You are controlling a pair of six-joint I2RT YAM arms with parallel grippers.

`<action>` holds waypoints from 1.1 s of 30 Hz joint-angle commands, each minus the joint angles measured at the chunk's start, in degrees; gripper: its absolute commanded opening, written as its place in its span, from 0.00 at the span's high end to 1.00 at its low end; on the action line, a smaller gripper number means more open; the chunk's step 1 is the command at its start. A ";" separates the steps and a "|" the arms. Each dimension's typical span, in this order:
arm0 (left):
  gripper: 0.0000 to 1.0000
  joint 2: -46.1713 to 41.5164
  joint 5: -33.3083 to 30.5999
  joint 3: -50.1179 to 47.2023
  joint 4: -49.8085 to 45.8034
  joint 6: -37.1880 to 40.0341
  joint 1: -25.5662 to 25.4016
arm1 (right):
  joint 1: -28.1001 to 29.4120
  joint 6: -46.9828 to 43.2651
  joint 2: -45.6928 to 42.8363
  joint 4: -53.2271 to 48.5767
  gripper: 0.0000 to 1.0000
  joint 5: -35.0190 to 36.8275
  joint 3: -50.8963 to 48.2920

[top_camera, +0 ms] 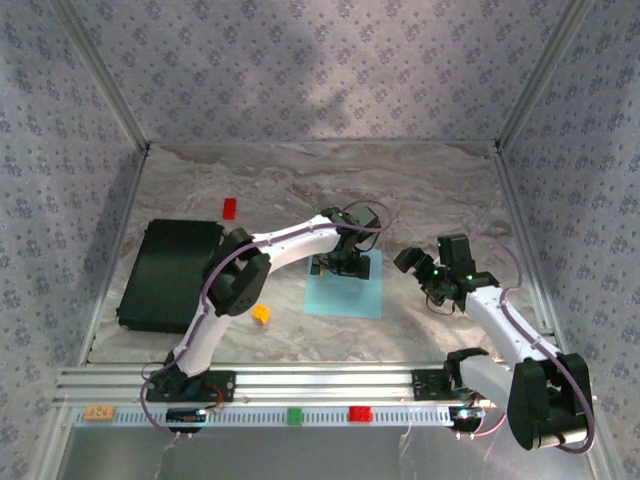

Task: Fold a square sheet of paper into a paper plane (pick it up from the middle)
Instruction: First fold the square sheet of paper in half at the center of the table.

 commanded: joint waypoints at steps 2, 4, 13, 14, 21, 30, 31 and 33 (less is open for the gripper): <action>0.04 1.81 -0.15 2.61 -2.62 -1.77 -0.36 | -0.97 -1.31 -1.80 0.29 0.01 -1.91 -1.47; 0.04 2.19 -0.35 2.98 -2.91 -2.16 -0.49 | -1.40 -1.39 -2.24 0.23 0.01 -2.03 -1.55; 0.03 3.07 -1.47 4.16 -4.26 -3.24 -0.98 | -2.56 -1.56 -2.44 0.04 0.01 -2.67 -1.93; 0.03 3.14 -1.47 4.16 -4.32 -3.24 -0.97 | -2.60 -1.56 -2.43 0.02 0.01 -2.66 -1.90; 0.03 4.24 -0.72 4.78 -4.22 -3.15 -1.26 | -2.84 -1.23 -2.43 0.11 0.01 -2.70 -2.42; 0.03 6.14 -0.41 4.27 -4.23 -2.91 -1.47 | -3.02 -1.04 -2.30 -0.15 0.01 -2.48 -2.43; 0.03 6.25 -0.41 4.07 -4.05 -2.90 -1.53 | -3.02 -0.96 -2.32 -0.23 0.01 -2.48 -2.43; 0.03 6.71 -0.16 3.54 -3.88 -3.02 -1.51 | -3.03 -0.90 -2.31 -0.33 0.01 -2.48 -2.34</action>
